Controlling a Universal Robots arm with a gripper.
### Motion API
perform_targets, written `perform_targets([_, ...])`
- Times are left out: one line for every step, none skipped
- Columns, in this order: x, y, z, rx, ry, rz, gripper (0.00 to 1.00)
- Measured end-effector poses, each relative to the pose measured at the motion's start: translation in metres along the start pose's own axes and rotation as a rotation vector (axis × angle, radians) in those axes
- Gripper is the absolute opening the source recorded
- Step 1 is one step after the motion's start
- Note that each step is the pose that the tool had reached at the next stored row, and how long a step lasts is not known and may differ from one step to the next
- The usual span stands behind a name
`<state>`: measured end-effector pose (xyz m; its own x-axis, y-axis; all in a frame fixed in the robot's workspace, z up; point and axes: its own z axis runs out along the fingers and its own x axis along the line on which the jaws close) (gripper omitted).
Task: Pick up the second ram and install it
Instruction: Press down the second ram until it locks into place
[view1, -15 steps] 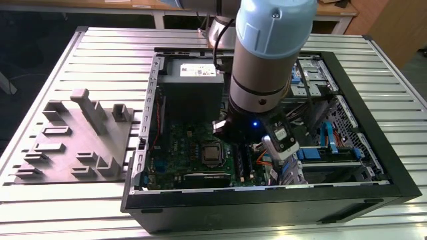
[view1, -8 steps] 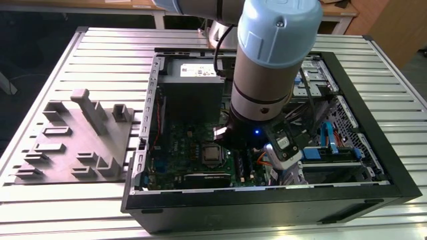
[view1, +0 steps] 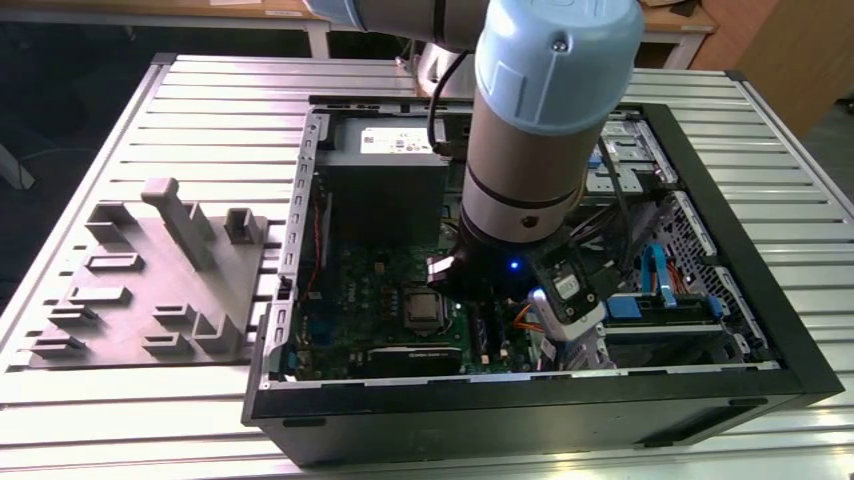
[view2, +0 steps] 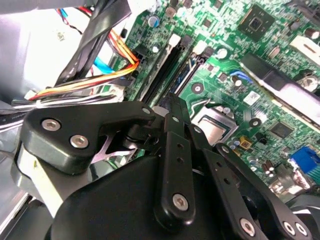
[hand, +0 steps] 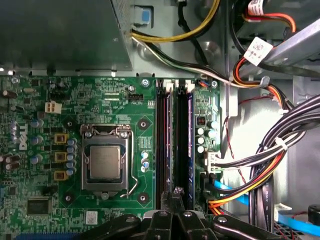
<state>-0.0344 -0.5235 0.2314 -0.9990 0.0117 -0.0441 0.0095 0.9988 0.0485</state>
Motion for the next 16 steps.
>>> perform_targets([0.0000, 0.0000, 0.0000, 0.0000, 0.0000, 0.000, 0.10])
perform_targets([0.0001, 0.0000, -0.0001, 0.0002, 0.0000, 0.000, 0.10])
perform_targets([0.0001, 0.0000, -0.0001, 0.0003, 0.0001, 0.000, 0.10])
perform_targets([0.0001, 0.0000, -0.0001, 0.0003, 0.0000, 0.000, 0.10])
perform_targets([0.0001, 0.0000, 0.0000, 0.0005, 0.0000, 0.000, 0.10])
perform_targets([0.0001, 0.0000, 0.0005, 0.0003, 0.0000, 0.000, 0.10])
perform_targets([0.0001, 0.0000, 0.0010, 0.0001, 0.0000, 0.000, 0.10])
perform_targets([0.0001, 0.0000, 0.0015, 0.0002, 0.0000, 0.000, 0.10])
perform_targets([0.0002, -0.0001, 0.0024, 0.0005, 0.0000, 0.000, 0.10])
perform_targets([0.0002, -0.0001, 0.0035, 0.0007, 0.0000, 0.000, 0.10])
perform_targets([0.0003, -0.0002, 0.0044, 0.0012, 0.0000, 0.000, 0.10])
perform_targets([0.0003, -0.0002, 0.0051, 0.0014, 0.0000, 0.000, 0.10])
perform_targets([0.0003, -0.0003, 0.0052, 0.0017, 0.0000, 0.000, 0.10])
perform_targets([0.0003, -0.0003, 0.0052, 0.0017, 0.0000, 0.000, 0.10])
perform_targets([0.0004, -0.0005, 0.0053, 0.0017, 0.0000, 0.000, 0.10])
perform_targets([0.0004, -0.0007, 0.0053, 0.0016, 0.0000, 0.000, 0.10])
